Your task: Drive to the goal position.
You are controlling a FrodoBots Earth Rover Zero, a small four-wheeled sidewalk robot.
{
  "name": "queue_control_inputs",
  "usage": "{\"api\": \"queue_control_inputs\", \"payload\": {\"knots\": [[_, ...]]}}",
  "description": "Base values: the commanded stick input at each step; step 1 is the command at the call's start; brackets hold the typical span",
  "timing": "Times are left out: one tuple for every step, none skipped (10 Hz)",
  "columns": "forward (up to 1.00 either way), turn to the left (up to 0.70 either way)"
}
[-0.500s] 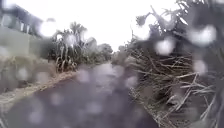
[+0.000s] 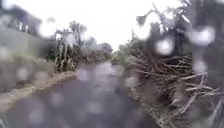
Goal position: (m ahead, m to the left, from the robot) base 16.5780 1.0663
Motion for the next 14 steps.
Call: {"api": "queue_control_inputs", "payload": {"knots": [[0.7, 0.35], [0.7, 0.34], [0.7, 0.34], [0.7, 0.34], [0.7, 0.35], [0.7, 0.35], [0.7, 0.35], [0.7, 0.35], [0.7, 0.34], [0.7, 0.34], [0.7, 0.0], [0.7, 0.0], [0.7, 0.0], [0.7, 0.0]]}}
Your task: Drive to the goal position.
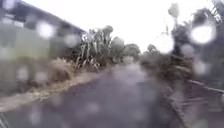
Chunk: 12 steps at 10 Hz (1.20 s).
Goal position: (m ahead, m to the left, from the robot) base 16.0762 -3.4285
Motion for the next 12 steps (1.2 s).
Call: {"api": "queue_control_inputs", "payload": {"knots": [[0.7, 0.0], [0.7, 0.0], [0.7, -0.06], [0.7, -0.15], [0.7, -0.24], [0.7, -0.35], [0.7, -0.35], [0.7, -0.35], [0.74, -0.35], [0.8, -0.34], [0.85, -0.34], [0.9, -0.35]]}}
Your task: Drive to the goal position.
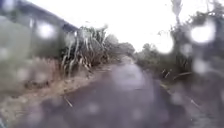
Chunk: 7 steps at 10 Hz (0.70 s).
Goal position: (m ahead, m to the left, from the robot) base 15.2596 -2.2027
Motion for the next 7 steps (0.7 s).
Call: {"api": "queue_control_inputs", "payload": {"knots": [[0.96, -0.36], [1.0, -0.17], [1.0, -0.13], [1.0, -0.08], [1.0, 0.0], [1.0, 0.0], [1.0, 0.0]]}}
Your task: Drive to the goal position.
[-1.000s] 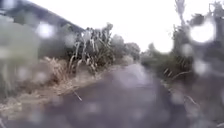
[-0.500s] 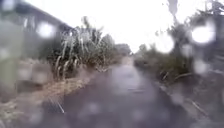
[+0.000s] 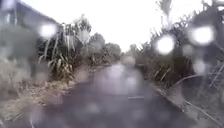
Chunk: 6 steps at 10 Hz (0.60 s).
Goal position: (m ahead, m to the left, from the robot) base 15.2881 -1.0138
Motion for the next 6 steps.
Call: {"api": "queue_control_inputs", "payload": {"knots": [[1.0, 0.0], [1.0, 0.0], [1.0, 0.0], [1.0, 0.0], [1.0, 0.0], [1.0, 0.0]]}}
